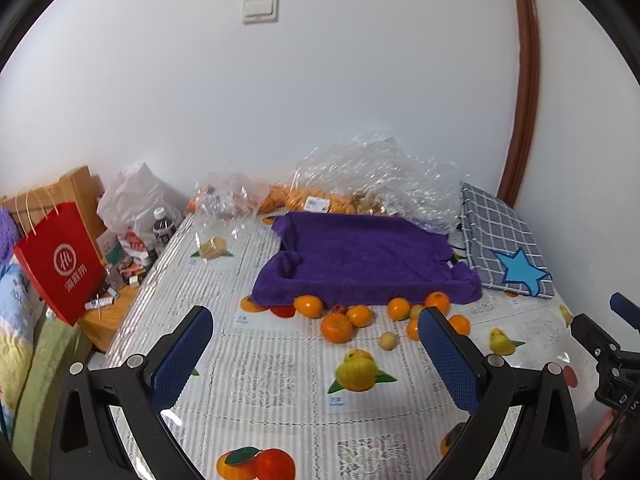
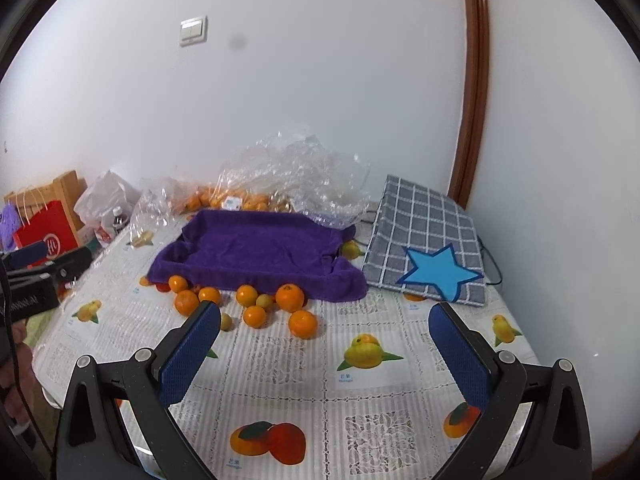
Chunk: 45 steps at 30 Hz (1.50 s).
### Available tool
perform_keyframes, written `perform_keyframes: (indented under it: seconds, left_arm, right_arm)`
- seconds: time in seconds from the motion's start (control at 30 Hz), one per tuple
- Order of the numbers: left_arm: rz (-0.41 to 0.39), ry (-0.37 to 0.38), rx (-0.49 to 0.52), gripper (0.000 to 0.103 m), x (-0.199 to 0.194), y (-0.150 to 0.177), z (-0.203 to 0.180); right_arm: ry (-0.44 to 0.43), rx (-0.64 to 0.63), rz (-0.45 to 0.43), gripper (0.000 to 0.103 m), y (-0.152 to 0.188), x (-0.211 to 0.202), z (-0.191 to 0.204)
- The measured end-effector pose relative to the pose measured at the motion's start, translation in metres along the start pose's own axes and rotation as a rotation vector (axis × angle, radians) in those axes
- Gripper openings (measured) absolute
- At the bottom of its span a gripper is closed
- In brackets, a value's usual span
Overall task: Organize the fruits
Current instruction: 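Grasp a large orange with the right tool while the left tool grasps another large orange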
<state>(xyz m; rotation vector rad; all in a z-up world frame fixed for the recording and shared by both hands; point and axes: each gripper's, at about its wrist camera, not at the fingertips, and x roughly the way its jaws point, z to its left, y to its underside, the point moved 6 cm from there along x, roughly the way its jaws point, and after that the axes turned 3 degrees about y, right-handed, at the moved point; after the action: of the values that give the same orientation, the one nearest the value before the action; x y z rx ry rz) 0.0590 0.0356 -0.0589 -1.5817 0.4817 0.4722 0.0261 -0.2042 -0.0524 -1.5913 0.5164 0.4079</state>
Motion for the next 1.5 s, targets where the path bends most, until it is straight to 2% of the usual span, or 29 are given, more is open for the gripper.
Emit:
perform_keyframes:
  seconds: [0.07, 0.17, 0.27, 0.4, 0.47, 0.6, 0.67, 0.93, 1.0, 1.07, 1.2, 1.5]
  left_arm:
    - [0.019, -0.009, -0.005, 0.103, 0.01, 0.007, 0.007]
    - [0.05, -0.021, -0.024, 0.102, 0.029, 0.02, 0.019]
    - [0.089, -0.012, -0.061, 0.097, 0.05, 0.035, 0.032]
    - [0.132, -0.019, -0.087, 0.087, 0.075, 0.054, 0.045]
    - [0.151, -0.021, -0.086, 0.086, 0.089, 0.062, 0.049]
    - [0.182, -0.015, -0.083, 0.07, 0.109, 0.073, 0.055]
    - [0.185, -0.005, -0.089, 0.07, 0.115, 0.075, 0.057]
    - [0.237, 0.064, -0.09, 0.068, 0.141, 0.082, 0.058]
    - [0.251, 0.082, -0.101, 0.066, 0.146, 0.084, 0.056]
    - [0.253, 0.119, -0.111, 0.066, 0.151, 0.083, 0.051]
    - [0.242, 0.164, -0.089, 0.067, 0.158, 0.078, 0.032]
    - [0.263, 0.178, -0.038, 0.068, 0.194, 0.066, -0.002]
  right_arm:
    - [-0.003, 0.006, 0.026, 0.102, 0.005, 0.014, 0.0]
    - [0.008, 0.02, 0.075, 0.094, 0.018, 0.041, -0.003]
    - [0.023, 0.02, 0.13, 0.092, 0.033, 0.07, -0.005]
    - [0.0, 0.029, 0.208, 0.082, 0.057, 0.108, -0.005]
    - [-0.031, 0.033, 0.217, 0.078, 0.065, 0.124, -0.002]
    - [-0.092, 0.042, 0.217, 0.071, 0.074, 0.146, 0.012]
    - [-0.127, 0.031, 0.235, 0.07, 0.079, 0.16, 0.021]
    - [-0.137, 0.073, 0.307, 0.062, 0.08, 0.209, 0.026]
    - [-0.149, 0.102, 0.302, 0.062, 0.077, 0.214, 0.023]
    - [-0.171, 0.116, 0.294, 0.057, 0.073, 0.218, 0.022]
    - [-0.198, 0.101, 0.299, 0.041, 0.072, 0.222, 0.026]
    - [-0.248, 0.111, 0.293, 0.04, 0.076, 0.214, 0.022]
